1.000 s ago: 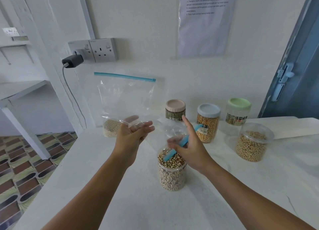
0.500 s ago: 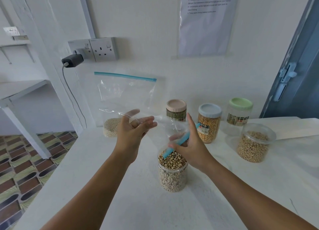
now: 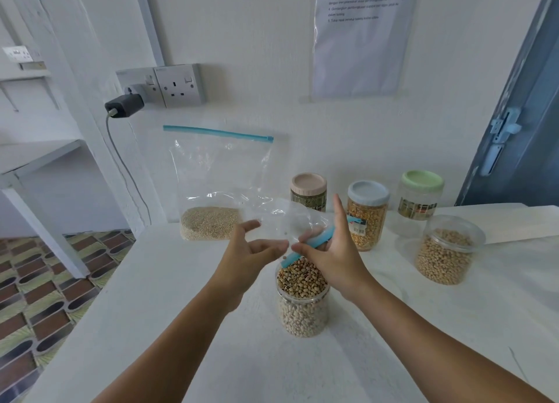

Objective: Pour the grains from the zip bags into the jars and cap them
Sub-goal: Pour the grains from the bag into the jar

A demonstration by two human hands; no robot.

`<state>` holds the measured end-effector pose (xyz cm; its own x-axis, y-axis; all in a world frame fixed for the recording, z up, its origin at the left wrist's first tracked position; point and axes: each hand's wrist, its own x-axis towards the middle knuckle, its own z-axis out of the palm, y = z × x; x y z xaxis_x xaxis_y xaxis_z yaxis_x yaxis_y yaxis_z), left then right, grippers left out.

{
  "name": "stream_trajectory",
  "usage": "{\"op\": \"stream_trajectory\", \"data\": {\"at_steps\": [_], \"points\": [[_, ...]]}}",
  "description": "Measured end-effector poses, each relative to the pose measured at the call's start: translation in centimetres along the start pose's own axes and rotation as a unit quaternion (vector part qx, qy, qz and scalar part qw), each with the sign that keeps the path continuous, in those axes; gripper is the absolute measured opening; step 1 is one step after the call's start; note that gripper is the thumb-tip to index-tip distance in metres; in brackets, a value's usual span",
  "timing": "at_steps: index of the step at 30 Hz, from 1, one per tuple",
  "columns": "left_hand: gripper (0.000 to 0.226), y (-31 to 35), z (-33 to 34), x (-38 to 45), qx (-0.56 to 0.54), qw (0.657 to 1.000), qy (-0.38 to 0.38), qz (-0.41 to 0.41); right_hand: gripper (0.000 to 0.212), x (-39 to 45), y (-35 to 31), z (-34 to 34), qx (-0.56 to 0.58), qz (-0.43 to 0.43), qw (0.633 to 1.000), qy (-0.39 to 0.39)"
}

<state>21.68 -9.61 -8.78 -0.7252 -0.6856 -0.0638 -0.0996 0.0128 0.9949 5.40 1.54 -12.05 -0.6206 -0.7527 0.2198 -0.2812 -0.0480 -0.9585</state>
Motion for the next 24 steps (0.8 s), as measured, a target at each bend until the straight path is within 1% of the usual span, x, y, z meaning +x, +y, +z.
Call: {"op": "stream_trajectory", "data": {"at_steps": [2,4,6,9,13,17,19,22,24], "points": [[0.064,-0.1,0.2,0.0,0.022,0.999,0.021,0.015,0.126,0.0,0.0,0.0,-0.001,0.003,1.000,-0.001],[0.057,-0.2,0.3,0.1,0.038,0.998,0.039,0.035,0.124,-0.2,0.0,0.0,0.000,0.014,1.000,-0.003],[0.054,-0.4,0.5,0.2,0.060,0.995,0.040,0.061,0.122,-0.2,0.1,-0.1,0.005,0.024,1.000,-0.013],[0.050,-0.6,0.6,0.3,0.074,0.994,0.029,0.070,0.118,-0.4,0.2,-0.5,0.018,0.031,0.998,-0.042],[0.049,-0.7,-0.1,0.5,0.082,0.995,0.022,0.057,0.113,-0.4,0.0,-1.0,0.055,0.037,0.996,-0.064],[0.048,-0.4,-0.3,0.6,0.072,0.996,0.011,0.045,0.104,-0.5,-0.4,-0.6,0.043,0.031,0.998,-0.030],[0.051,-0.2,-0.1,0.7,0.056,0.997,0.016,0.041,0.102,-0.2,-0.1,-0.5,0.040,0.020,0.999,-0.025],[0.049,-0.1,0.1,1.0,0.052,0.997,0.026,0.053,0.104,0.0,0.1,-0.6,0.016,0.014,0.999,-0.035],[0.049,-0.2,0.1,1.2,0.045,0.996,0.040,0.061,0.108,0.1,0.3,-0.6,0.005,0.014,1.000,-0.028]]}}
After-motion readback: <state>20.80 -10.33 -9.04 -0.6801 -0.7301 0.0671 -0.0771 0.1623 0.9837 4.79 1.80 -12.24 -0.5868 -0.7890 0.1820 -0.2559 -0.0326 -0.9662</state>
